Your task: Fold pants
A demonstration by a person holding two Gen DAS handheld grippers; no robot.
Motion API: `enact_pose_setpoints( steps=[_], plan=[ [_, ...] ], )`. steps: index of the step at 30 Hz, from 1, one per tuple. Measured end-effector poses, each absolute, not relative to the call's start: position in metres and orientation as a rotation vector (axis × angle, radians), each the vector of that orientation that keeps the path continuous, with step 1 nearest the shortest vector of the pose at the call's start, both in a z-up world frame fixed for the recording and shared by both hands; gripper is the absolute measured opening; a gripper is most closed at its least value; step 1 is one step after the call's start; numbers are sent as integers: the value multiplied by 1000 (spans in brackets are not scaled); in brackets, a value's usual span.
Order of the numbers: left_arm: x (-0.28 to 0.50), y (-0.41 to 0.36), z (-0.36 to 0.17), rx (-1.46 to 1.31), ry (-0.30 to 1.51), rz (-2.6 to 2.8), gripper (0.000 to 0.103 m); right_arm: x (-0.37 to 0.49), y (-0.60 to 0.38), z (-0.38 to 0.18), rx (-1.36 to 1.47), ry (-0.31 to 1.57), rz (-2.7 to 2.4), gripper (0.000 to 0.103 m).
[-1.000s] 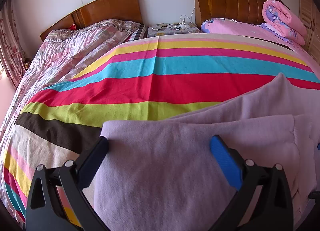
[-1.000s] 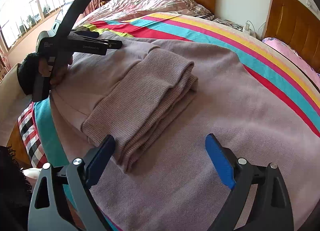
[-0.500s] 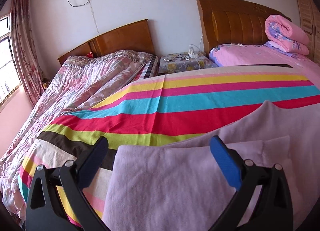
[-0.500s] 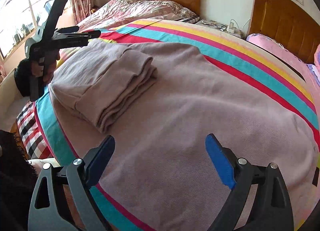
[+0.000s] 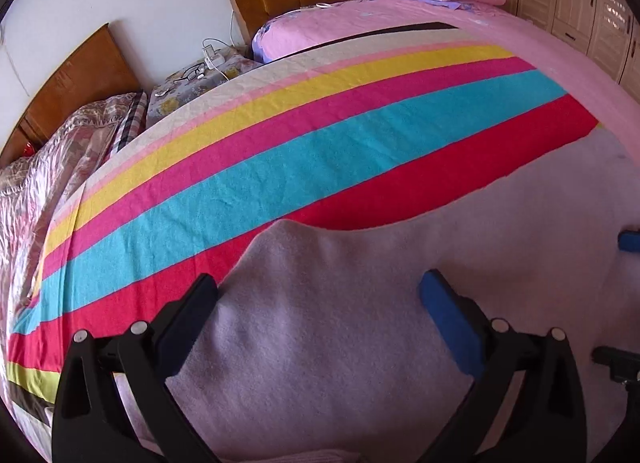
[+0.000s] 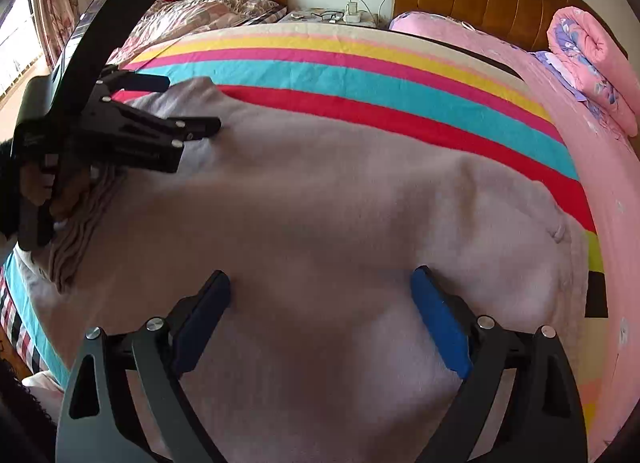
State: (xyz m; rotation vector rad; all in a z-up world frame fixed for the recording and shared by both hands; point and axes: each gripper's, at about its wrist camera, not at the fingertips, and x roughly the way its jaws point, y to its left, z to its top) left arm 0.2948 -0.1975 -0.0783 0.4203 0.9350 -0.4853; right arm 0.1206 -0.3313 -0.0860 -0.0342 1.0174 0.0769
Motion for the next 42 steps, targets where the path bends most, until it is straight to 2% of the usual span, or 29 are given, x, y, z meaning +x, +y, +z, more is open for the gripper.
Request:
enact_pose_setpoints(
  steps=[6,11,16,20,22,24,27,30,33,36,42],
  plan=[
    [308,-193,-81,346,963,-427,102,91,-336,-84,-83,1024,85,89],
    [301,-197,-78,377,926,-395,102,84,-320,-63,-19,927,124,89],
    [299,-196,-77,373,926,-393,102,78,-292,-90,-101,1023,201,90],
    [296,-195,-74,384,916,-377,102,53,-300,-86,-92,989,238,90],
    [289,-200,-64,415,893,-306,99,42,-306,-76,-81,984,251,90],
    [271,-212,-36,329,847,-396,99,28,-322,-60,-50,907,210,90],
    [240,-267,-8,349,780,-585,101,21,-357,-47,41,838,68,90],
    [211,-331,-21,508,738,-721,102,22,-374,-54,76,879,-17,90],
    [207,-363,-49,508,790,-770,102,22,-369,-62,11,915,-57,90],
    [211,-374,-75,506,807,-741,102,15,-367,-75,-27,958,-58,91],
    [220,-370,-82,480,842,-724,102,2,-378,-88,-23,936,-16,92]
  ],
)
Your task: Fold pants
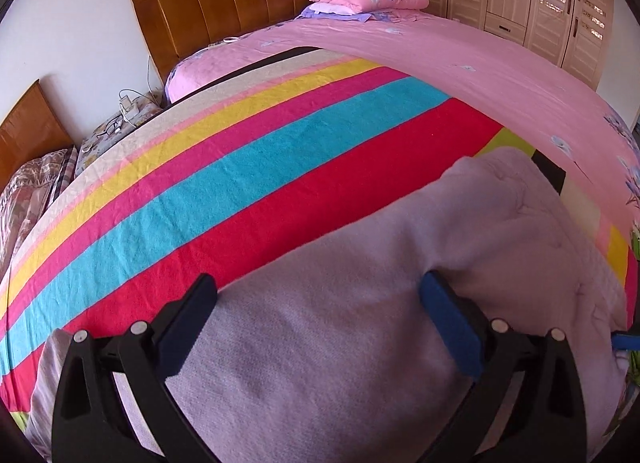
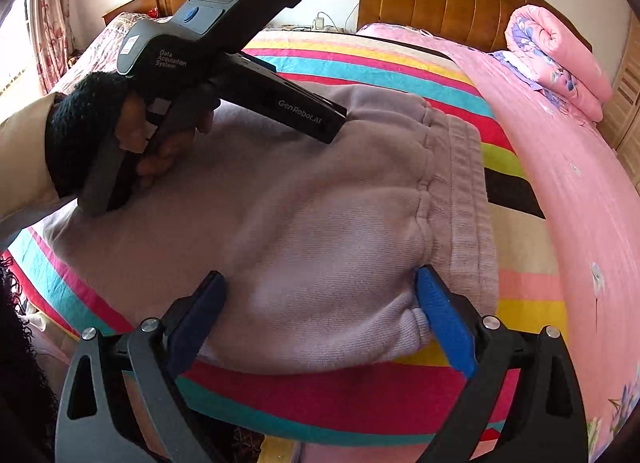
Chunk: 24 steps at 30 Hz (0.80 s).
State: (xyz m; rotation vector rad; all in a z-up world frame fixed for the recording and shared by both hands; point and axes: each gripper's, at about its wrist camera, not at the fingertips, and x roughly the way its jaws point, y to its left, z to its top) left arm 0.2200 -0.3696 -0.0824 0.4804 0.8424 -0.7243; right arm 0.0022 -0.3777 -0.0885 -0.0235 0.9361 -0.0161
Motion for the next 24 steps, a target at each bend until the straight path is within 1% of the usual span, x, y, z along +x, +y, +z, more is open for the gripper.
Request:
enact_pose_setpoints(
  steps=[7,10,12,14,16,18,20,24],
  plan=[
    [232,-362,-81,434,892,-739,102,-7,-375,-90,-24,913,-26,92],
    [231,-330,-47,341,876,-735,101,-3,-371,-87,-38,937,-41,92],
    [225,-288,-12,283,796,-759,102,1,-369,-83,-58,964,-46,92],
    [219,-240,9,313,711,-711,102,6,-362,-73,-92,972,-74,92],
    [217,-188,13,381,667,-586,102,8,-356,-52,-58,890,-66,92],
    [223,-130,10,380,688,-471,102,16,-347,-31,15,804,12,92],
    [231,-70,7,295,736,-391,102,33,-325,-17,19,742,94,92],
    [246,34,-10,62,834,-266,102,95,-251,-12,-45,743,320,92]
  ],
)
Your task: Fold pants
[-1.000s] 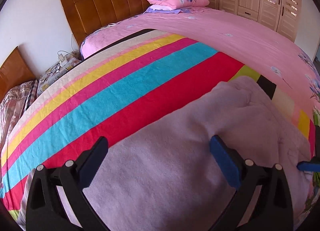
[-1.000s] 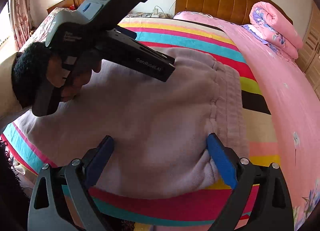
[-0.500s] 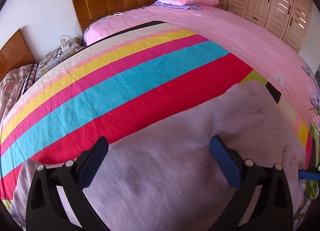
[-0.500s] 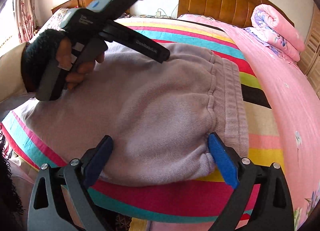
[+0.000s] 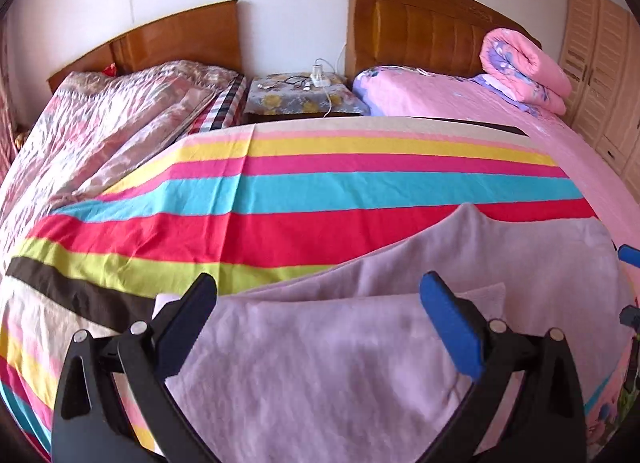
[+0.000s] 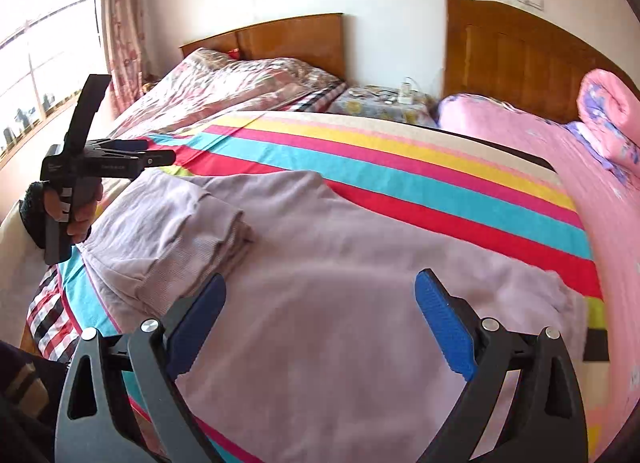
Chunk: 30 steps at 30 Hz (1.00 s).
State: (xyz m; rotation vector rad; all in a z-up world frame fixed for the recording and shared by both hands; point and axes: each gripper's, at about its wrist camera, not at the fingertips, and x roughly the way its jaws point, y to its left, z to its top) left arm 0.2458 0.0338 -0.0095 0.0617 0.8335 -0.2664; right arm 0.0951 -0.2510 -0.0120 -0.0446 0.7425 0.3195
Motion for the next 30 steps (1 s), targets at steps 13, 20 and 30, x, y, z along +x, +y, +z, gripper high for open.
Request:
enact_pose_setpoints(
  steps=[13,20,30],
  plan=[
    [273,78,-70,91,932,-97,102,264,-111,-82,-110,976,636,92],
    [274,79,-71,80,910,-70,102,264,-114,-71,-60,952,630,92],
    [273,79,-70,75,910,-69,102,280,-108,-73,-52,979,738,90]
  ],
)
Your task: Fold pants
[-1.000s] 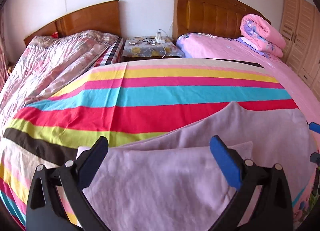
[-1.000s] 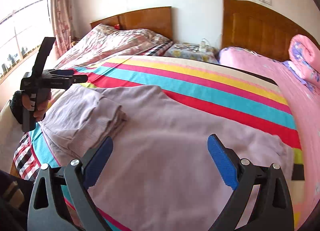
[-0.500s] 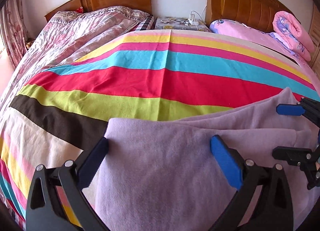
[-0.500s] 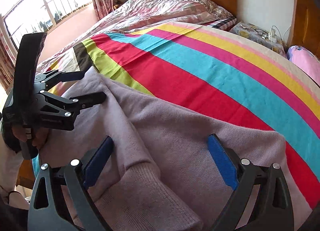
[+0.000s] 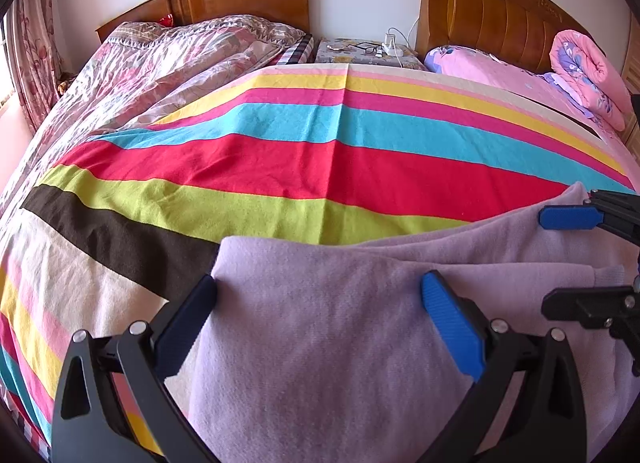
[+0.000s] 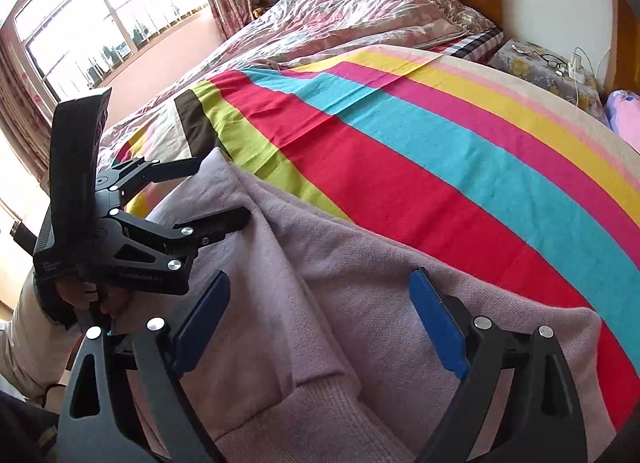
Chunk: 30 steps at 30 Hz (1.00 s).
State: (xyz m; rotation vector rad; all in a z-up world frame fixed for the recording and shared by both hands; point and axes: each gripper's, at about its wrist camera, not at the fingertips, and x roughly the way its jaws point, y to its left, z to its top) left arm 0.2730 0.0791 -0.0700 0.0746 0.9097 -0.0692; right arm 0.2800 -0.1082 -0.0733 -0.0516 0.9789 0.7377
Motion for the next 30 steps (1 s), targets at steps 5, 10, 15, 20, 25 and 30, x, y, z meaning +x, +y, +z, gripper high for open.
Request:
enact_pose_setpoints(
  steps=[5,10,15,20,25,30],
  plan=[
    [273,80,-70,75,909,-69,102,280,-140,-66,38,953,624,91],
    [273,80,-70,75,908,-69,102,286,-158,-80,74,975,605,91],
    [273,80,-70,75,909,-69,102,280,-160,-71,54,971,446,91],
    [273,80,-70,77,909,-69,102,236,-111,-41,-125,871,525,92],
    [273,80,-70,76,908,-70,102,195,-68,-64,-366,904,586,94],
    [271,81,-68,64,905,-73,102,184,-79,-80,-426,874,524,98]
  ],
)
